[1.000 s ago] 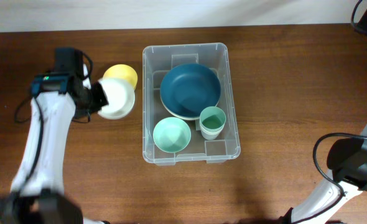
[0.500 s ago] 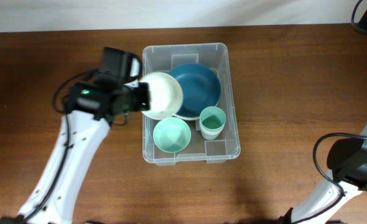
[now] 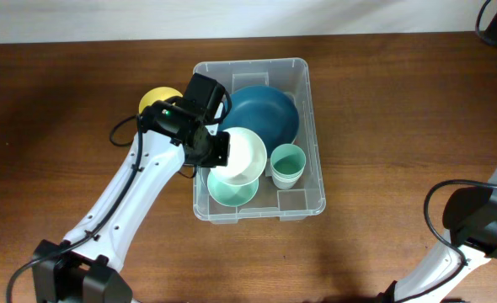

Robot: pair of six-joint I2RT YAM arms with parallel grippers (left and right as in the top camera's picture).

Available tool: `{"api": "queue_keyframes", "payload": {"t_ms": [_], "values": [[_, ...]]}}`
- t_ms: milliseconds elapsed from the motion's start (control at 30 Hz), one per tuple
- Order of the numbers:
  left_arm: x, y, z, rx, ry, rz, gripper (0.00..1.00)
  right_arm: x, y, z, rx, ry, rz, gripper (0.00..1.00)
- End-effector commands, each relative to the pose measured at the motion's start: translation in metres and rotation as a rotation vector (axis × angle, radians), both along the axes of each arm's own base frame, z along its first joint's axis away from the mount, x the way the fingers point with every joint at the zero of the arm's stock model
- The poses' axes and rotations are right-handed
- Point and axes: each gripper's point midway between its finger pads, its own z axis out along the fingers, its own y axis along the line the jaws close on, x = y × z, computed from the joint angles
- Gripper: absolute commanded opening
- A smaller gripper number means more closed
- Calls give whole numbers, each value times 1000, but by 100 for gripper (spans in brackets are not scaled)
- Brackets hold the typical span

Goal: Pack container
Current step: 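Lift the white bowl and stack it onto the mint-green bowl, then move the left gripper to the yellow bowl and grasp its rim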

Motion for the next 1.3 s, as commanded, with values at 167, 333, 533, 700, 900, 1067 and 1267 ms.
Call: {"api": "queue_keyframes", "payload": {"t_ms": [167,333,533,700,900,1067,1267], "values": [[-8,-3,0,-22,34,-3,16,-1,-2,11,-16,-23,-13,99],[-7,-2,2,-23,31,1,30,-1,-2,11,-16,-23,-13,99],[5,10,11,-1,-9,36,31,-1,-2,11,-16,-23,-13,99],[33,51,24,24,-79,158,31,-1,-2,11,-16,-23,-13,99],[72,115,35,-18,-180,394,31,-1,-2,11,-16,-23,-13,99],[103,157,34,-51,-259,518,66,-1,-2,11,-16,-23,-13,99],[123,176,-11,-92,-181,616,68,-1,-2,11,-16,-23,-13,99]]}}
